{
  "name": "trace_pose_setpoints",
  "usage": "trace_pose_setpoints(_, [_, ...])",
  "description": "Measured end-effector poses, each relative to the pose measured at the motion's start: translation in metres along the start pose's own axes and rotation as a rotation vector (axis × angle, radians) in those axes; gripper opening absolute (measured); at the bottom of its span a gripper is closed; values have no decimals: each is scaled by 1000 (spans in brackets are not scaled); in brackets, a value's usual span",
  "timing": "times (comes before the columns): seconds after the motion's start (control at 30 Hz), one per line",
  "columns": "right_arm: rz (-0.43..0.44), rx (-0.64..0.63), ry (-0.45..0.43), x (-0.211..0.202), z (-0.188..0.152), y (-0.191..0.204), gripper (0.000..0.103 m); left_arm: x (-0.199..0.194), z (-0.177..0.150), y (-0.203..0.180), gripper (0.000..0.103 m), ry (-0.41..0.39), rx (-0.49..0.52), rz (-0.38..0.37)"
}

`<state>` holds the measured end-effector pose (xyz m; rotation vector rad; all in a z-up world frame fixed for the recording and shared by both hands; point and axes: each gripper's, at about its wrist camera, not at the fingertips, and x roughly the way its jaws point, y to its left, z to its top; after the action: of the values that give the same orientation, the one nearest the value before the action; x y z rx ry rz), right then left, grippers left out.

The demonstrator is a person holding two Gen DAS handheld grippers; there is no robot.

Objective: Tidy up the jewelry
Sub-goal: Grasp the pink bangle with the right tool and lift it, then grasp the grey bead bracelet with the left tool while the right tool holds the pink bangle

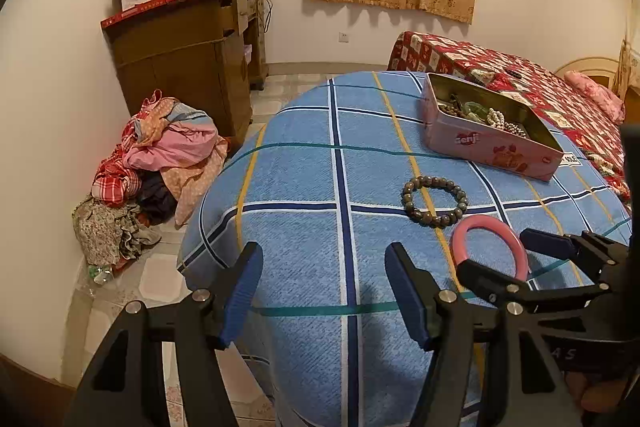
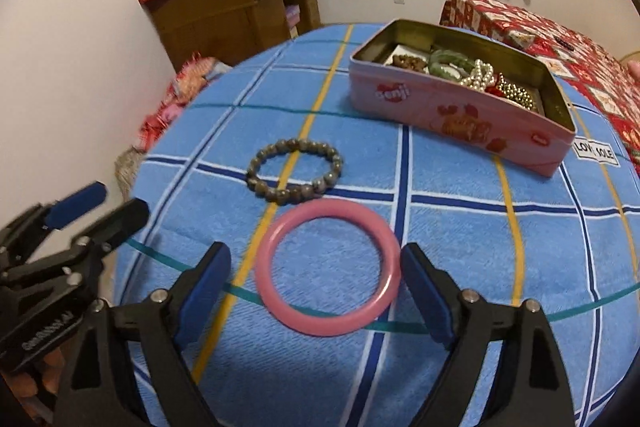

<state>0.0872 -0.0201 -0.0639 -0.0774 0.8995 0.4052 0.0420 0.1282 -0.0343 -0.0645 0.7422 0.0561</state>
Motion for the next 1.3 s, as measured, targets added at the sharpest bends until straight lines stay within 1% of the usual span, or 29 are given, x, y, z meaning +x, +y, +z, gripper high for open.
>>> trace_pose_setpoints(0.1, [-6, -27, 33, 4, 0, 3, 92, 0, 1, 3, 64, 5, -11, -9])
trace_pose_setpoints(0.17, [-29, -60, 44, 5, 0, 7, 92, 0, 1, 2, 64, 10, -14, -23])
trace_pose_setpoints(0.2, [-46, -76, 47, 5, 0, 8, 89, 0, 1, 1, 64, 10, -12, -27])
trace_pose_setpoints(0.23, [-55, -82, 43, 3, 0, 8, 84, -1, 1, 0, 64, 9, -11, -36])
trace_pose_setpoints(0.33, [-28, -58, 37, 0, -2, 0, 83, -2, 2, -4, 64, 14, -2, -66])
trace_pose_setpoints(0.4, [-31, -41, 33, -2, -4, -5, 83, -2, 2, -8, 64, 16, 9, -75])
trace_pose_setpoints(0.47, [-23, -5, 10, -8, -4, -15, 83, -1, 3, -12, 64, 17, 22, -91])
trace_pose_setpoints(0.53, [-30, 26, -32, -17, -3, -25, 83, 1, 6, -17, 64, 23, 32, -121])
trace_pose_setpoints(0.63, [-80, 81, -118, -39, 1, -48, 83, 7, 13, -27, 64, 41, 40, -178])
trace_pose_setpoints(0.67, [-93, 94, -134, -44, 2, -55, 83, 10, 15, -31, 64, 49, 40, -195])
trace_pose_setpoints(0.73, [-122, 121, -149, -49, 5, -68, 83, 20, 22, -41, 64, 72, 45, -240])
trace_pose_setpoints(0.77, [-130, 140, -154, -50, 6, -75, 83, 24, 25, -45, 64, 77, 49, -251])
trace_pose_setpoints(0.83, [-133, 186, -160, -51, 5, -88, 83, 35, 31, -55, 64, 90, 59, -271])
trace_pose_setpoints(0.93, [-124, 229, -152, -45, 1, -95, 83, 54, 38, -65, 64, 132, 56, -305])
trace_pose_setpoints(1.03, [-120, 245, -137, -41, -6, -99, 83, 68, 42, -72, 64, 144, 68, -272])
trace_pose_setpoints(1.1, [-93, 265, -127, -40, -6, -102, 83, 76, 44, -73, 64, 152, 66, -246])
trace_pose_setpoints(1.23, [-69, 291, -92, -33, -6, -107, 83, 82, 45, -69, 64, 169, 37, -245])
trace_pose_setpoints(1.3, [-54, 306, -83, -31, -8, -110, 83, 83, 46, -70, 64, 171, 45, -232])
